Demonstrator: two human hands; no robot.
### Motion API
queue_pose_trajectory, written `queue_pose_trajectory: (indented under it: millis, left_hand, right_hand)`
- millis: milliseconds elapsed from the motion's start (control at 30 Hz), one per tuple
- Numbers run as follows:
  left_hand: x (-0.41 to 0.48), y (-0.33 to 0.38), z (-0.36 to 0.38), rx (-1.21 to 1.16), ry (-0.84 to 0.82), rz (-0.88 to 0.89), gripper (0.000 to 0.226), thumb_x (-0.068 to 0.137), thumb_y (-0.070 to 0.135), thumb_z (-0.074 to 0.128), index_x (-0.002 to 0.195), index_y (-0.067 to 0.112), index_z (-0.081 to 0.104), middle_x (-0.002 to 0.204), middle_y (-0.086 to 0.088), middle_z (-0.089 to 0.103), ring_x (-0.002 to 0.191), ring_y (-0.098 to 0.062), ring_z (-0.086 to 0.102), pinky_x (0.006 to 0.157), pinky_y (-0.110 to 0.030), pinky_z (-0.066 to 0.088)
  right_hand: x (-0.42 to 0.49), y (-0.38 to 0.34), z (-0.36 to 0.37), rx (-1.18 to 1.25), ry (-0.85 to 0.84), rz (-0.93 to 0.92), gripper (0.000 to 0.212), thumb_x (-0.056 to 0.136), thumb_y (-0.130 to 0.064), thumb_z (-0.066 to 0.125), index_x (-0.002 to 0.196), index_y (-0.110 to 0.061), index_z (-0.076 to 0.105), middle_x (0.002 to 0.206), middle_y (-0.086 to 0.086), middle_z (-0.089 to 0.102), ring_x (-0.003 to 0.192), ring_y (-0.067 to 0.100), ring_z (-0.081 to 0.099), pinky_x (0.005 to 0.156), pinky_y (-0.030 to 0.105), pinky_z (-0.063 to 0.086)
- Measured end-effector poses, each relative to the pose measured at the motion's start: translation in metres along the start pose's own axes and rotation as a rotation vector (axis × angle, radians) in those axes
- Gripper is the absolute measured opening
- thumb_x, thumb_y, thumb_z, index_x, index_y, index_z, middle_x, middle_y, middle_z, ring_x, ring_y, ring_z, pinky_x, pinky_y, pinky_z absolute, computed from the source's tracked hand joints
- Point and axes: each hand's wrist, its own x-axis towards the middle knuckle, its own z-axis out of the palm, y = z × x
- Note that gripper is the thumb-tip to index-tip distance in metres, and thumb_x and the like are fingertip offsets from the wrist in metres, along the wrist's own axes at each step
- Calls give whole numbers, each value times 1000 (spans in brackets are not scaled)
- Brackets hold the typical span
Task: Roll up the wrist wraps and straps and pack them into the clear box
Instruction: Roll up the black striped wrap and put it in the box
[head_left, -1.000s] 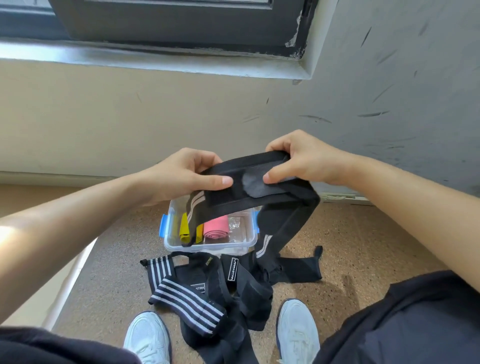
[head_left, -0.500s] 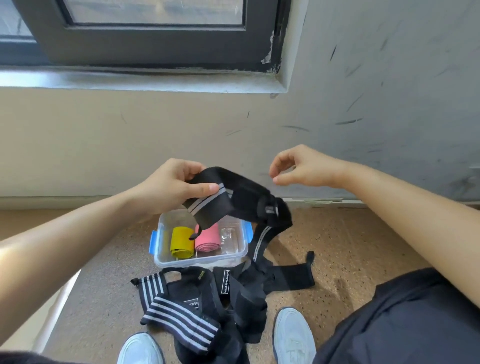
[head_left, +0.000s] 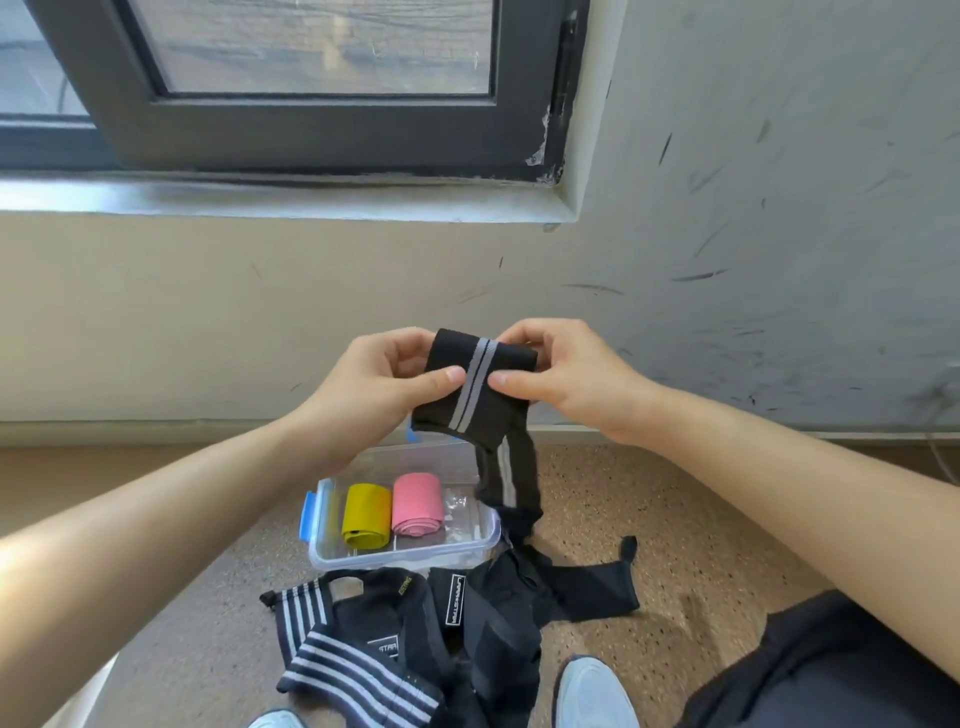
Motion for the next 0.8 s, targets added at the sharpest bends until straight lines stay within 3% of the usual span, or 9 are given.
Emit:
queue_pose_trajectory:
  millis: [133,233,400,467,500,600,800]
  left_hand:
    - [-2,-4,-4,214,7,18,8,90,7,75,97,11,75,89,-7,79,77,-13,70,67,-20,56]
    - [-2,1,-3,221,52,40,1,90,12,76,90,10,76,83,-10,78,69,-10,67,61,-20,54]
    - [7,19,2,132,183,120,4,91,10,74,88,12,75,73,-5,77,64,-8,69,61,-19,55]
    - [11,23,6,114,220,116,2,91,10,74,89,11,75,72,-4,78,63,-7,70,60,-18,55]
    - [13,24,9,105,233,105,1,91,11,75,90,11,75,73,-3,78,64,-7,70,60,-18,54]
    - [18,24,15,4,285,52,8,92,14,74,97,8,75,80,-7,79,66,-9,72,60,-17,54]
    - [21,27,17,-53,340,29,14,89,22,78,92,9,73,79,-7,78,67,-11,71,59,-18,55]
  right_hand:
    - [3,2,-12,88,69,6,10,97,-5,65,105,-9,69,82,-2,75,79,6,72,68,22,57]
    - [4,-3,-20,94,89,32,16,100,-10,62,116,-10,67,85,-2,75,80,7,71,67,27,60]
    - [2,-13,-32,51,-101,76,35,105,-44,49,123,-21,68,114,14,73,102,38,68,92,50,56]
    - [0,-15,-33,111,-152,60,50,98,-56,49,125,-19,68,119,11,73,114,35,66,101,50,53]
    - [-1,-16,-32,110,-142,23,48,96,-53,55,125,-17,68,119,9,73,115,29,67,101,47,54]
    - [-4,-15,-28,39,-65,-87,37,89,-20,78,124,-18,64,114,6,73,106,19,71,94,35,58]
    - [1,-11,-25,28,124,-168,20,94,-4,69,109,-18,70,98,9,75,86,17,73,77,32,61]
